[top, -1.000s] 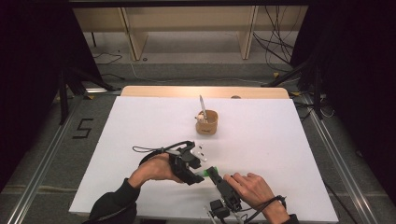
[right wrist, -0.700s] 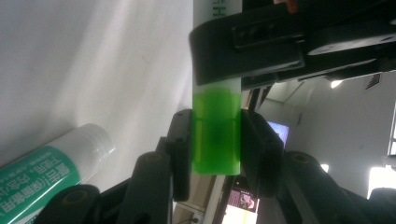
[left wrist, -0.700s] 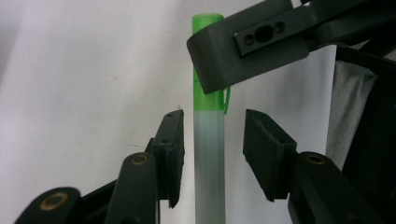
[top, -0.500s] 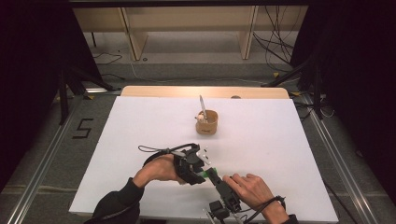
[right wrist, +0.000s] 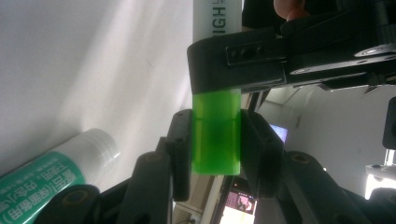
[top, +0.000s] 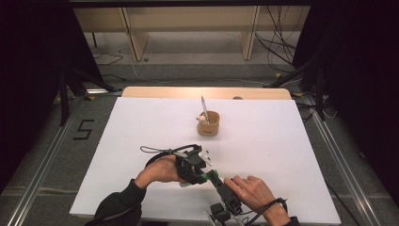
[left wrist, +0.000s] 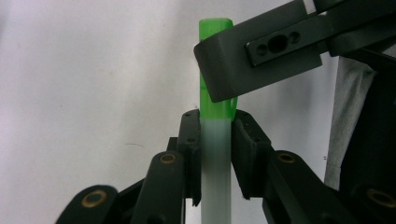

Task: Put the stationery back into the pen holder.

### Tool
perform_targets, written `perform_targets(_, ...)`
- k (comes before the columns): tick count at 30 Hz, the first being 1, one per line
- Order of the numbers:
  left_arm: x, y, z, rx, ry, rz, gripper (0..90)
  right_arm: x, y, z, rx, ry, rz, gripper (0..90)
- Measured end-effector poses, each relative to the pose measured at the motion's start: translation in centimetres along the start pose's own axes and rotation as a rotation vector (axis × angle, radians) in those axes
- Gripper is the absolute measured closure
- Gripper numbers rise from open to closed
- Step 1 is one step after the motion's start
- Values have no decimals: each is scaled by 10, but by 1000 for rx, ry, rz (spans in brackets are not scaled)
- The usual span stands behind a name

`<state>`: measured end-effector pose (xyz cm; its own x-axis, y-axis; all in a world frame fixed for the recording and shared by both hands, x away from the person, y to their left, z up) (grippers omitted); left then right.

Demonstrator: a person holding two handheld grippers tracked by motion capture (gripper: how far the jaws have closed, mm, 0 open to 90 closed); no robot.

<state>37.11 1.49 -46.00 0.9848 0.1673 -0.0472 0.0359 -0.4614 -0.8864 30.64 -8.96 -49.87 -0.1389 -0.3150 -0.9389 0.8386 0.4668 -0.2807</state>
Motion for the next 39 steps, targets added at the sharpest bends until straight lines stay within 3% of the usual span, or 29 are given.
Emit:
perform_targets(7,1,2,0,-4,-38,22,759,1,0,0,2,-13,1,674)
perform_targets(12,1,2,1,-3,-42,29,762,2,1,-1,0,-26,-3,672)
perform_targets(17,6,-3,6,0,-55,5,763,-3,-2,3,13,41,10,521)
perform_targets(20,9,-7,8,-2,-66,-17,763,-5,-4,5,13,76,11,474)
perform_targets(22,15,-13,12,-23,-76,-37,763,-10,-6,9,8,173,24,440)
perform_targets(26,23,-21,13,-68,-106,-71,763,-20,-10,21,18,399,-25,447)
perform_targets(27,28,-26,14,-106,-128,-89,763,-21,-10,24,32,462,-52,433)
perform_targets(28,28,-26,14,-106,-128,-89,762,-21,-10,24,32,462,-52,433)
perform_targets(29,32,-28,14,-132,-131,-111,763,-22,-8,34,74,576,-94,406)
perform_targets(31,34,-29,14,-146,-139,-122,763,-21,-8,40,95,660,-124,386)
perform_targets(32,34,-29,14,-146,-139,-122,762,-21,-8,40,95,660,-124,386)
perform_targets(33,36,-29,13,-168,-157,-139,762,-21,-8,45,105,783,-165,381)
perform_targets(34,36,-29,13,-168,-157,-139,762,-22,-8,48,108,821,-175,377)
perform_targets(36,38,-30,12,-195,-168,-154,762,-24,-9,53,105,959,-219,369)
perform_targets(37,41,-32,11,-233,-183,-171,762,-26,-9,57,96,1025,-231,365)
perform_targets(38,41,-32,11,-233,-183,-171,762,-27,-10,61,85,1096,-250,355)
perform_targets(39,45,-35,10,-281,-195,-194,762,-28,-11,64,70,1160,-267,341)
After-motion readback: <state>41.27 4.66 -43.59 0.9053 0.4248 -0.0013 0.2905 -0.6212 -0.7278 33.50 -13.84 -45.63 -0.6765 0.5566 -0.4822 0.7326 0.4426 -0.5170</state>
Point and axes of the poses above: each handheld gripper's, and its own axes: y roughly forward along the jaws, z roughly out of its underside, x roughly to its left, the point moved 5 cm from there along y, roughly forward along the jaws, and after that the axes turned 2 degrees about -x, right-handed, at the moved point
